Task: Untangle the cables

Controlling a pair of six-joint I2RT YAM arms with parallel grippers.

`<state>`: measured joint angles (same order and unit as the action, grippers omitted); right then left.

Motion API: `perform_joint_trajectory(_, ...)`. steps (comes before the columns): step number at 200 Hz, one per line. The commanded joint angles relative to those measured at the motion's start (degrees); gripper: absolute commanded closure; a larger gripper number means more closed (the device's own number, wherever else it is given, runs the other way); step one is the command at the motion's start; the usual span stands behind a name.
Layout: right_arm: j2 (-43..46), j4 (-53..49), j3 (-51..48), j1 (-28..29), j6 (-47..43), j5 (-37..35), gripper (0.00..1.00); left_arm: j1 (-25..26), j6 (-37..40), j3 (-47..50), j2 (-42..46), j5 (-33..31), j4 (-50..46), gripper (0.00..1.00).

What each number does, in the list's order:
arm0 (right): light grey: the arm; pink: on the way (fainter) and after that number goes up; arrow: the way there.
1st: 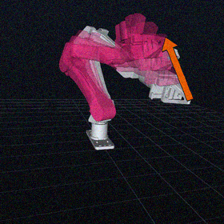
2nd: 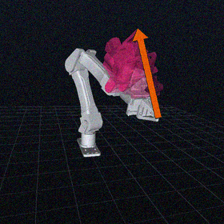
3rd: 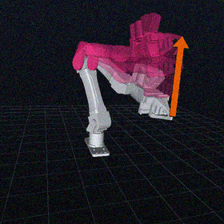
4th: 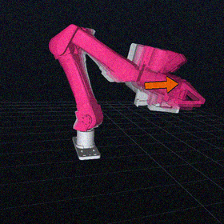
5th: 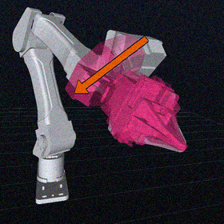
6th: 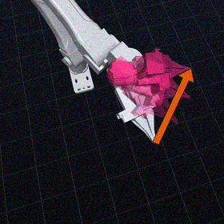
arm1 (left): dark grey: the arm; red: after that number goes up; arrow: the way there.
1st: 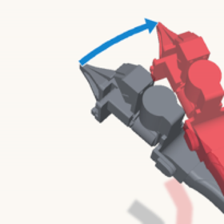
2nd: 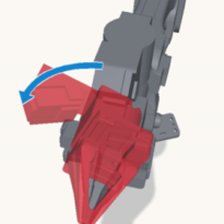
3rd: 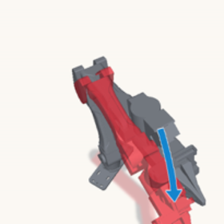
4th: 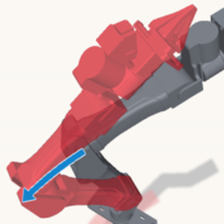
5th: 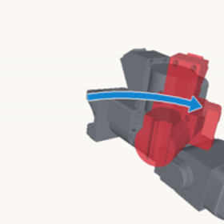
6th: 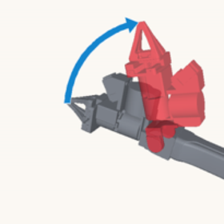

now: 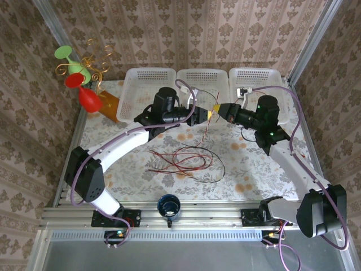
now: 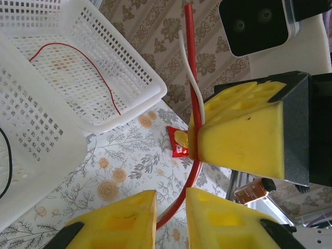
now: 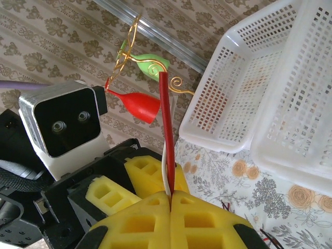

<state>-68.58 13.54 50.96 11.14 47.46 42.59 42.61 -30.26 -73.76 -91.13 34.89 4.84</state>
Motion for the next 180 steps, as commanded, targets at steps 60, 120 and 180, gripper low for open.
perform_joint_trajectory(60, -1.63, 0.87, 3.22, 0.49, -0.84, 4.08, 1.00, -0.42, -2.08, -0.94, -0.97, 4.32, 4.49, 0.86)
perform_joint_trajectory(120, -2.42, 0.52, 3.75, 0.55, -0.76, 4.43, 1.00, -0.42, -2.61, -0.69, -0.99, 4.60, 5.52, 0.86)
perform_joint_trajectory(180, -2.40, -0.07, 4.12, 0.62, -0.96, 4.72, 1.00, -0.37, -2.88, -0.52, -1.16, 4.63, 5.84, 1.00)
